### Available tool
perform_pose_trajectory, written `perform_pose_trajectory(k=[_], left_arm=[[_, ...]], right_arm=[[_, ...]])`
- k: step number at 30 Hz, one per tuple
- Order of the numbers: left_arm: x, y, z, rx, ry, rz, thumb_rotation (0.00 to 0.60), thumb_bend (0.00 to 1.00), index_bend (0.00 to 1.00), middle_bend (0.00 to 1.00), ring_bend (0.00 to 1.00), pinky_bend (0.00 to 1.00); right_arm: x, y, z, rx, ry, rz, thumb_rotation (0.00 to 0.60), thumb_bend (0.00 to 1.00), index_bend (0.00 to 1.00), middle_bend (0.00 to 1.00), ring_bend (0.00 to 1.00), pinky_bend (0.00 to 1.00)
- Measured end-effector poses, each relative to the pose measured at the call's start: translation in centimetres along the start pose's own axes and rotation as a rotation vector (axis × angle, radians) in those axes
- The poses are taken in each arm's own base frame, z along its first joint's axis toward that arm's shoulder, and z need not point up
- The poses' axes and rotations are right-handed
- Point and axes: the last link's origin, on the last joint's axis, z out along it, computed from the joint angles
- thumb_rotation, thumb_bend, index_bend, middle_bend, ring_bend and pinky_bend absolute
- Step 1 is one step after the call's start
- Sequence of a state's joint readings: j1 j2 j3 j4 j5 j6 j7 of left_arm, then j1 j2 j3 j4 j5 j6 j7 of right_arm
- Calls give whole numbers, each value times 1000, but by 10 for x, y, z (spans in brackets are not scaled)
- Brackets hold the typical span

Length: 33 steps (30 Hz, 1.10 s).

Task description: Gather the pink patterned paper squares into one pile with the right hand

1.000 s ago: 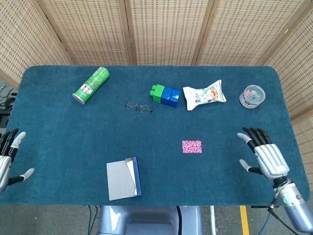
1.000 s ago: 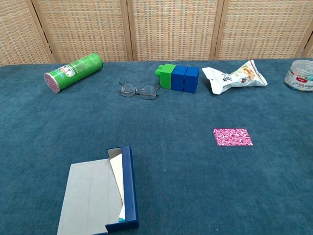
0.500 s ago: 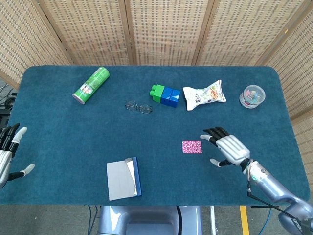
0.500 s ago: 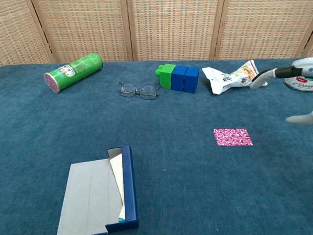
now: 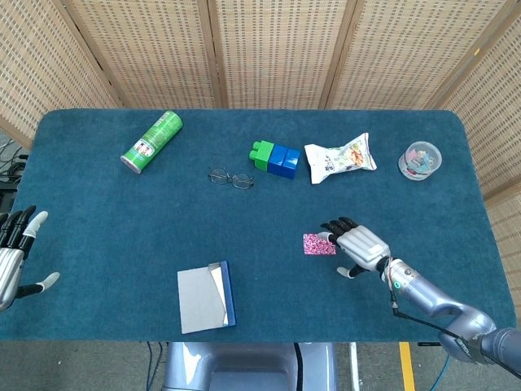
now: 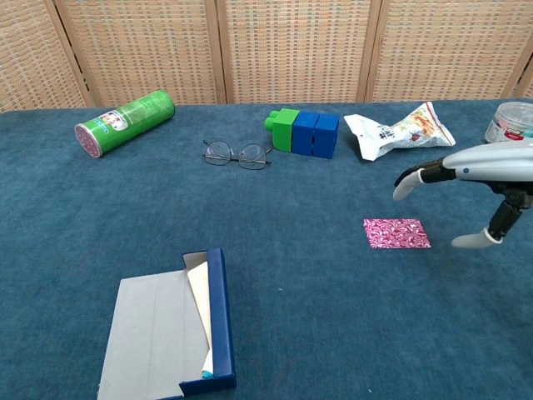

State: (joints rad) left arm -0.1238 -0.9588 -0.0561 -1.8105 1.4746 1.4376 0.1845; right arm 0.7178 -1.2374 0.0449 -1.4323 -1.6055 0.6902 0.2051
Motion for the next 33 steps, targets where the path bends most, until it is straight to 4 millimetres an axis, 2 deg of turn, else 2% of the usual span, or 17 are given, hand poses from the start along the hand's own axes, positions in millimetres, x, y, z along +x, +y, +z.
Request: perform_pose_trajectory(k=[13, 20, 33], left_arm=[[-5, 0, 2, 3, -19, -5, 553, 59, 0, 0, 0, 0], [-6, -1, 2, 6, -23, -6, 552, 59, 0, 0, 0, 0], [-6, -1, 1, 9, -19, -7, 553, 59, 0, 0, 0, 0]], right_arm=[[-21, 3, 12, 9, -100, -78, 600, 361, 146, 75, 0, 0], [-25, 6, 13, 5, -111, -98, 600, 362, 146, 75, 0, 0], [-33, 25, 5, -50, -148, -126, 600, 363, 149, 84, 0, 0]])
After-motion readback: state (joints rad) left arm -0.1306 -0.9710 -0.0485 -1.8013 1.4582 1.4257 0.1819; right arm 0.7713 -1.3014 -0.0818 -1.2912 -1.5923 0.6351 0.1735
